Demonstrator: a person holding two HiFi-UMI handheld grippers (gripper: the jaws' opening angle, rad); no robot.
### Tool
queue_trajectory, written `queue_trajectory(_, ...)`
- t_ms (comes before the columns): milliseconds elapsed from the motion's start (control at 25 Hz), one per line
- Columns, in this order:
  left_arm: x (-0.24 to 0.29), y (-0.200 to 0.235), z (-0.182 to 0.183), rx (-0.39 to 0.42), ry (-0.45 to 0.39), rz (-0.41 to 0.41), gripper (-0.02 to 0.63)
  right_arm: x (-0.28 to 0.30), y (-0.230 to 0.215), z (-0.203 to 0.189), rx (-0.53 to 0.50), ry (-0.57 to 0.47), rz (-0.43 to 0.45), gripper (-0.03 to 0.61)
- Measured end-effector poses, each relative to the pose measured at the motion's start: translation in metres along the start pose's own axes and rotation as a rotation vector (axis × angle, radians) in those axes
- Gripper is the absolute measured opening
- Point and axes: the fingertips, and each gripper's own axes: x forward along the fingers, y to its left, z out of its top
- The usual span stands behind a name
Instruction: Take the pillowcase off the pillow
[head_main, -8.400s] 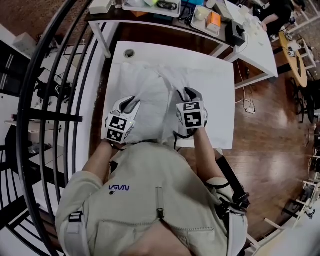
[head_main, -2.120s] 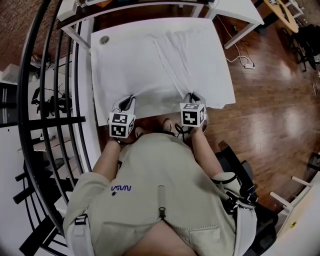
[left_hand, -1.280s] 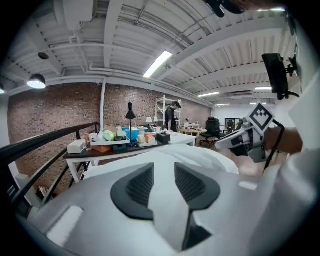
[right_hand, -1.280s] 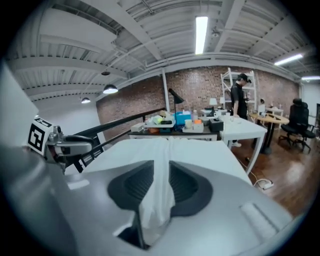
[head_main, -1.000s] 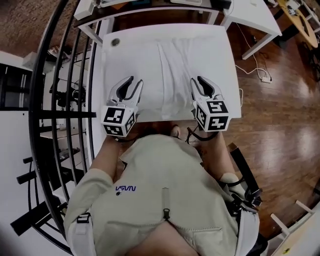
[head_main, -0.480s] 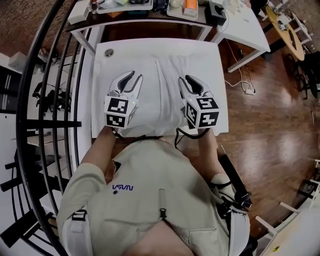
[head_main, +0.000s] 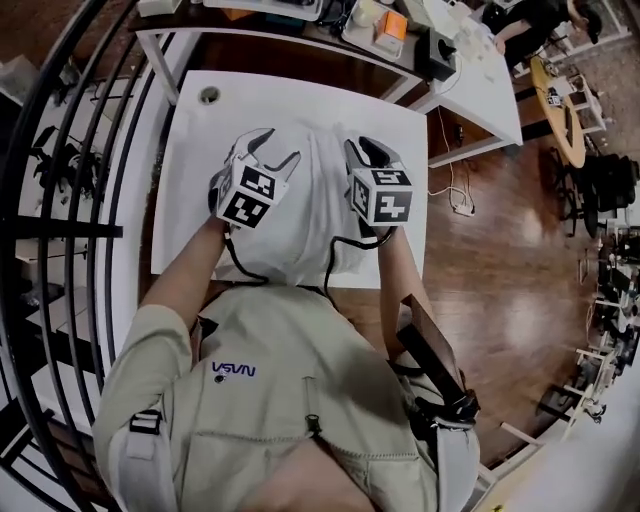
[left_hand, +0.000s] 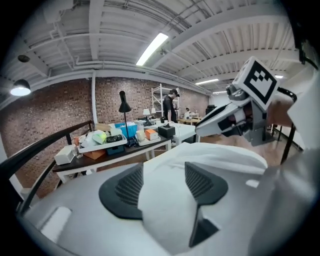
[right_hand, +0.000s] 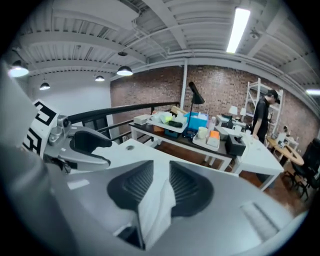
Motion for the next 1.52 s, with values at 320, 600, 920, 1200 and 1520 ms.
queue_trajectory(320, 0.038, 0.02, -0.009, -0.062, 0.096, 0.037, 0.313, 0.064, 0.0, 0.001, -0.046, 0.127, 0.127, 0.156)
queue_trajectory(600, 0.062, 0.025, -0.037, -0.064, 0.201, 0.009, 0.297, 0.112, 0.004, -0.024, -0.086, 0.273, 0.135, 0.202)
queue_trajectory(920, 0.061, -0.017, -0.074, 0.003, 0.371, -0.074, 0.043, 0.118, 0.0, -0.078, -0.204, 0.514, 0.145, 0.193)
queue_trajectory(1200, 0.015, -0.022, -0.04, -0.026, 0.217, -0.032, 0.025, 0.099, 0.005, -0.051, -0.177, 0.348, 0.139, 0.028)
queue_trajectory(1520, -0.038, -0.017, -0.005, -0.102, 0.051, 0.005, 0.025, 0.067, -0.041, -0.041, -0.137, 0.274, -0.009, 0.021)
